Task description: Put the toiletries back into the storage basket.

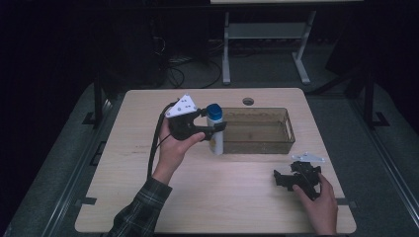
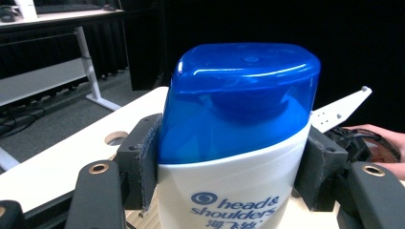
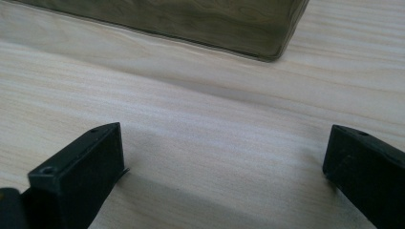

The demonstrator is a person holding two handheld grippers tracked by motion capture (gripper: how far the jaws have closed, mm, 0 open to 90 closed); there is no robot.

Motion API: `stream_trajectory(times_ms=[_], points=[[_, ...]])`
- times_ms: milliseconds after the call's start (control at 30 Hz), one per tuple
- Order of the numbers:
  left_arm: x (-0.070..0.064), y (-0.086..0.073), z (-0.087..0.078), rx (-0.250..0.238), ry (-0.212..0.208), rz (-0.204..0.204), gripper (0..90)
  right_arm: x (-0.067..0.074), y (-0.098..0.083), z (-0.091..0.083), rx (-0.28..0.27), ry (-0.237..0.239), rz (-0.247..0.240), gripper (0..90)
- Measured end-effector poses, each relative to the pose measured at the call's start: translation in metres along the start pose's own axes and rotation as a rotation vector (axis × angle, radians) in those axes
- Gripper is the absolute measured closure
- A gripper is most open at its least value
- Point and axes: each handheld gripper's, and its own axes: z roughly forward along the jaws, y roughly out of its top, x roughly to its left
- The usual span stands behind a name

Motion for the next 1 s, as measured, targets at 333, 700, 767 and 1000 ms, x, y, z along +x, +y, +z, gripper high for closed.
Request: stream_trajectory(times_ms=[333,700,767,1000], points=[[0.011,0.007,0.009,-0.006,0.009,0.004,34.7,0.0,0.0,0.0,0.001,0.0,0.0,0.0],[0.021,0.009,0.028,0.003,0.007,0.01,34.7,0.0,0.0,0.0,0.0,0.0,0.0,0.0],[0.023,0.009,0.033,0.001,0.003,0.008,34.7,0.0,0.0,0.0,0.0,0.0,0.002,0.0],[0.028,0.008,0.044,0.01,0.007,0.013,34.7,0.001,0.0,0.0,-0.001,-0.002,0.002,0.0]])
